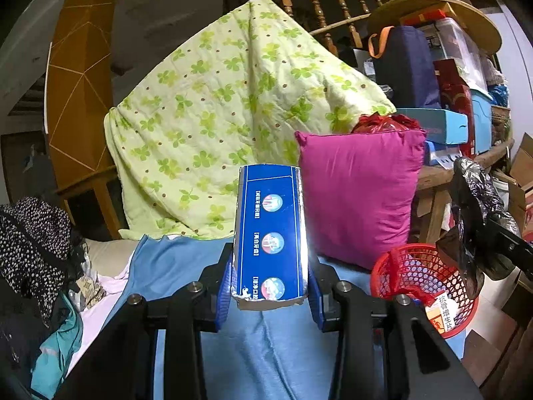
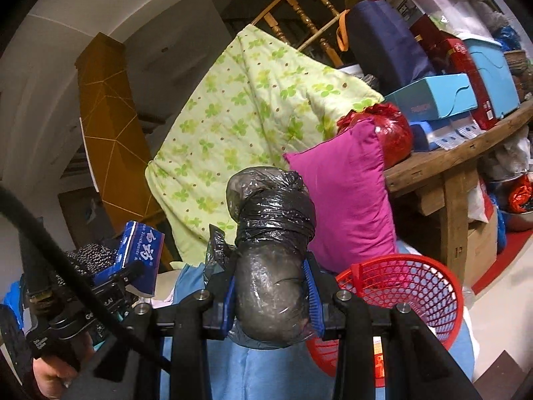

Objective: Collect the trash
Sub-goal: 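Carry the blue box and black bag over the red wastebasket with both grippers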

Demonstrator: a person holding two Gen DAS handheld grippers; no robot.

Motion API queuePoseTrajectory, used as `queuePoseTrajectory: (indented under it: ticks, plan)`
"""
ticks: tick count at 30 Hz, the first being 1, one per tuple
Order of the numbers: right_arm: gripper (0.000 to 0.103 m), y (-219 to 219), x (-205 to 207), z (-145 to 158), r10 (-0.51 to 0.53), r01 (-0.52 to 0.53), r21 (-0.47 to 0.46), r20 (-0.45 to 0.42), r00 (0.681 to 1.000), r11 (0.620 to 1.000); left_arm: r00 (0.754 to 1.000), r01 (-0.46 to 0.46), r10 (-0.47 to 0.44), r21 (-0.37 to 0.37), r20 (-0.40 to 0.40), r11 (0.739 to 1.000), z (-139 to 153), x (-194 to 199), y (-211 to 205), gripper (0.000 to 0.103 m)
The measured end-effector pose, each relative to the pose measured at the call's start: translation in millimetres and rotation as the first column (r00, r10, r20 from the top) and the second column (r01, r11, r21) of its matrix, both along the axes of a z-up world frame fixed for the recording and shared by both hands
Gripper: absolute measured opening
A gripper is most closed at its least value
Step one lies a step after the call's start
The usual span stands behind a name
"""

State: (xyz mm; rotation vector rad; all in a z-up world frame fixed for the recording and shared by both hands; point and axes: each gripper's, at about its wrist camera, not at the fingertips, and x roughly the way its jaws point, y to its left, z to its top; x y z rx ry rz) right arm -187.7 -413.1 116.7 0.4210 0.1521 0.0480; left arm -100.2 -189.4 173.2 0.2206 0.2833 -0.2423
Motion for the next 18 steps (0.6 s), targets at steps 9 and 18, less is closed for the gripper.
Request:
queuePoseTrajectory:
  ticks: [9, 18]
  plan:
    - [0.038, -15.4, -12.0, -2.0, -0.034, 0.034, 0.019, 0.002, 0.999, 0.999, 0.999, 0.039, -0.039, 0.025, 0.004, 0.999, 2.1, -7.1, -21.6, 0.040]
    - [0.038, -31.5, -20.1, -5.0, -0.059, 0.059, 0.041, -0.002, 0.998, 0.997, 0.997, 0.079, -0.079, 0.050, -0.001, 0.996, 2.2, -11.2, -44.6, 0.040]
